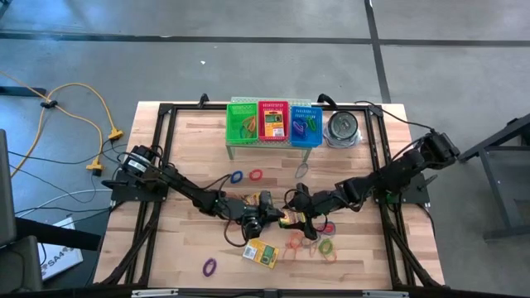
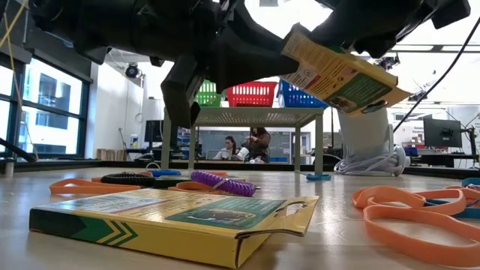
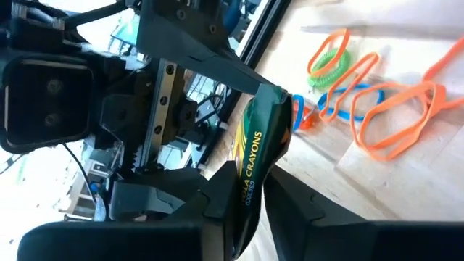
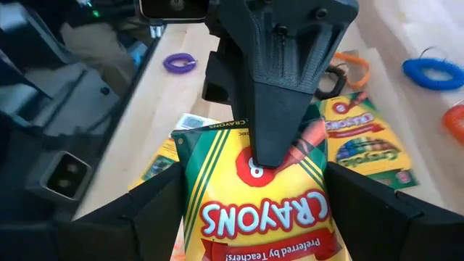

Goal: Pick & Place Office Desk Supplies
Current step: Put the top right yellow crayon box into the red bin on the shelf

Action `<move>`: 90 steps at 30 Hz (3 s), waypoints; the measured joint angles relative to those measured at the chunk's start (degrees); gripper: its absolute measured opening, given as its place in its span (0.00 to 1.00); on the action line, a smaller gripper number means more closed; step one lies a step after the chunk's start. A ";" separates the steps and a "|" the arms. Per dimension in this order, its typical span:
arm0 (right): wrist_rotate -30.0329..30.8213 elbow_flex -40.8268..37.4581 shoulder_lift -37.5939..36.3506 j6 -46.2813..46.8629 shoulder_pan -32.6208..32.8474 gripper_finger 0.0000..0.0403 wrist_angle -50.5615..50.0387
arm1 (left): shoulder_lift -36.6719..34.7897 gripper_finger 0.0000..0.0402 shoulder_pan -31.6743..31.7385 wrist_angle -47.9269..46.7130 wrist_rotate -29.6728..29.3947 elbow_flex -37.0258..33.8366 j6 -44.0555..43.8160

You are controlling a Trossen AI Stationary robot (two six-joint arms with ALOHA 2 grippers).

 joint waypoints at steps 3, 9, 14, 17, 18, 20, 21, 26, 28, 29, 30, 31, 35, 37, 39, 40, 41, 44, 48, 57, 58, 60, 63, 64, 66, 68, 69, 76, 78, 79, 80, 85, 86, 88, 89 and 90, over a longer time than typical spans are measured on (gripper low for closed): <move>-0.38 0.00 0.00 -0.65 -0.02 0.73 -0.54 | 0.00 0.11 0.00 -0.41 0.00 0.00 -0.02; -0.71 0.00 0.00 -0.74 -0.26 0.76 -0.59 | 0.00 0.11 0.00 -0.57 0.03 0.00 -0.15; -1.79 0.00 0.00 -1.42 -0.26 0.81 -0.58 | 0.00 0.10 0.00 -0.78 0.24 0.00 -0.59; -1.83 0.00 0.00 -0.21 -0.20 0.85 -0.79 | 0.00 0.10 0.00 -0.61 0.33 0.00 -0.61; -1.71 0.00 0.00 0.49 -0.20 0.86 -0.79 | 0.00 0.10 0.00 -0.62 0.31 0.00 -0.61; -1.53 0.00 0.00 0.66 -0.20 0.89 -0.75 | 0.00 0.10 0.00 -0.63 0.31 0.00 -0.59; -1.07 0.00 0.00 0.70 -0.20 0.91 -0.77 | 0.00 0.10 0.00 -0.61 0.31 0.00 -0.59; 2.75 0.00 0.12 -0.21 -0.20 0.98 -0.81 | 0.00 0.10 0.00 -1.18 -0.77 -0.02 -8.09; 3.33 0.00 -0.35 -2.02 -0.20 0.99 -1.12 | 0.00 0.10 0.00 -1.13 -2.40 -0.02 -12.61; 4.26 0.00 -0.64 -2.17 -0.11 0.99 -1.07 | 0.00 0.10 0.00 -1.17 -3.35 -0.02 -14.45; 5.40 0.00 -0.91 -2.22 0.15 0.99 -1.03 | 0.00 0.10 -0.01 -1.26 -4.33 -0.02 -16.20; 6.29 0.00 -1.23 -2.23 0.44 0.99 -1.15 | 0.00 0.10 -0.18 -1.26 -5.15 -0.02 -17.77; 9.89 -0.02 -4.16 -2.08 2.48 0.98 -4.46 | 0.00 0.10 -1.27 -1.69 -8.07 -0.02 -23.30; 12.44 -0.02 -6.02 -0.11 4.15 0.98 -7.29 | 0.00 0.10 -2.23 -1.77 -11.84 -0.02 -25.91; 15.35 -0.02 -7.82 2.40 6.39 0.98 -9.62 | -0.11 0.10 -3.07 -1.95 -19.78 0.01 -26.91; 16.78 -0.02 -8.56 3.55 7.65 0.98 -10.29 | -0.18 0.10 -3.55 -2.23 -24.75 0.11 -25.82; 18.20 -0.01 -8.98 4.46 8.85 0.98 -10.39 | -0.37 0.10 -3.81 -2.29 -29.59 0.26 -23.90; 21.96 0.02 -8.99 6.12 12.31 0.98 -10.54 | -1.62 0.10 -4.56 -2.41 -39.89 1.89 -16.75; 24.82 0.03 -8.42 8.56 15.67 0.98 -10.44 | -3.11 0.10 -6.17 -2.01 -47.50 6.50 -9.68; 26.63 -0.02 -5.44 11.55 20.12 0.98 -10.98 | -7.09 0.10 -1.77 0.80 -50.16 12.96 0.95; 26.61 -0.02 -4.97 11.55 20.32 0.98 -10.92 | -7.06 0.10 -0.74 2.74 -51.72 12.96 2.66; 27.05 -0.02 -4.24 11.55 20.70 0.98 -11.12 | -7.07 0.10 1.43 7.36 -53.35 12.97 6.76; 28.13 -0.02 -3.11 11.58 20.96 0.98 -10.93 | -7.07 0.10 4.17 14.44 -54.57 12.99 15.45; 28.25 -0.02 -2.80 11.59 20.96 0.98 -10.97 | -7.13 0.10 4.88 14.89 -54.53 13.08 17.53; 28.21 -0.02 -2.59 11.55 20.94 0.98 -11.11 | -7.38 0.10 6.24 14.36 -53.92 13.11 19.02; 28.42 -0.01 -2.62 11.50 20.75 0.98 -11.00 | -7.37 0.10 8.04 14.25 -53.21 13.11 19.07; 28.41 0.00 -2.62 11.43 20.53 0.98 -11.09 | -7.20 0.10 9.07 14.13 -52.67 13.16 19.52; 28.36 -0.02 -2.62 11.65 19.93 0.98 -11.13 | -6.93 0.10 14.01 11.53 -52.41 13.16 19.76; 28.32 -0.02 -2.62 12.48 19.93 0.98 -11.15 | -6.93 0.10 14.56 11.32 -52.32 13.16 18.96; 28.30 -0.02 -2.62 12.68 19.93 0.98 -11.15 | -6.93 0.10 14.71 11.33 -52.05 13.16 18.91; 28.30 -0.02 -2.62 12.71 19.93 0.98 -11.15 | -6.93 0.10 14.77 11.35 -51.58 13.16 18.90; 28.08 -0.02 -2.62 12.84 19.91 0.98 -11.22 | -6.69 0.10 15.82 10.71 -49.94 13.13 12.23; 28.08 -0.02 -2.62 12.84 19.91 0.98 -11.23 | -6.69 0.10 16.09 9.50 -50.21 13.06 10.43; 28.07 -0.02 -2.62 12.84 19.91 0.98 -11.24 | -6.67 0.10 16.55 5.55 -50.38 13.05 8.67; 28.03 -0.02 -2.62 12.84 19.94 0.98 -11.24 | -6.65 0.10 16.78 3.77 -50.42 13.02 8.36; 27.91 -0.02 -2.62 12.84 19.95 0.98 -11.23 | -6.62 0.10 17.02 2.39 -50.42 12.98 8.33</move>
